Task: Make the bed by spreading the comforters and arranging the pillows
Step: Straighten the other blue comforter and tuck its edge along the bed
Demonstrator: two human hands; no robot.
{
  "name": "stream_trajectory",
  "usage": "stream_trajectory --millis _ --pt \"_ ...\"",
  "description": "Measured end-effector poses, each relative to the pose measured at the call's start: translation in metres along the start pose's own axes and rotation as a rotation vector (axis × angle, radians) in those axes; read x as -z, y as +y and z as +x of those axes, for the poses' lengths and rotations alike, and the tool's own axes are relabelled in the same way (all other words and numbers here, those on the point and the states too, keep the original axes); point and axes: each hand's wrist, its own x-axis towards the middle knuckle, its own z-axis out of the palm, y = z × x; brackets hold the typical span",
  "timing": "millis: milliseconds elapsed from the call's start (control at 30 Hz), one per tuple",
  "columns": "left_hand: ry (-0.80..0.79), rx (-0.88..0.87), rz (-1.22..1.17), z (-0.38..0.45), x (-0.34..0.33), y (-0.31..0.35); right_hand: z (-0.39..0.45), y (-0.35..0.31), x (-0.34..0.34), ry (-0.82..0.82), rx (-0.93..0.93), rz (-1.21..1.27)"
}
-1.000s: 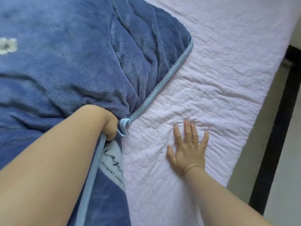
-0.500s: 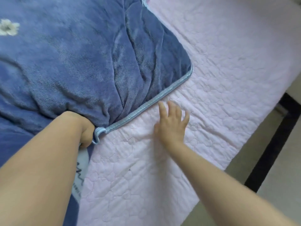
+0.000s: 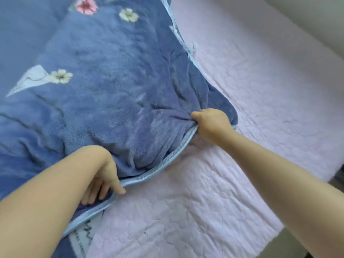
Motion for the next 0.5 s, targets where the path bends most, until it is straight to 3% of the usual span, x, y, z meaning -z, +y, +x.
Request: stream_trajectory --millis 67,233,300,367,500 --pt "0.129 -0.118 -0.092 -0.019 0.003 0.009 -0.011 0.019 0.020 0.017 0.024 0.023" --pt "0.988 -0.440 0.023 -0.083 0.014 0.072 -0.047 0.076 0.076 -0.008 0.157 -0.025" --pt "1.215 -0.485 -0.046 -0.108 0.012 0.108 -0.066 0.111 0.100 -0.032 0.140 -0.138" --pt "1.283 -0.447 -0.119 -0.130 0.014 0.149 -0.089 0.162 0.122 -0.048 0.074 -0.204" --pt "1.076 -0.465 -0.199 -0.166 0.027 0.231 -0.144 0.263 0.156 -0.166 -0.137 -0.269"
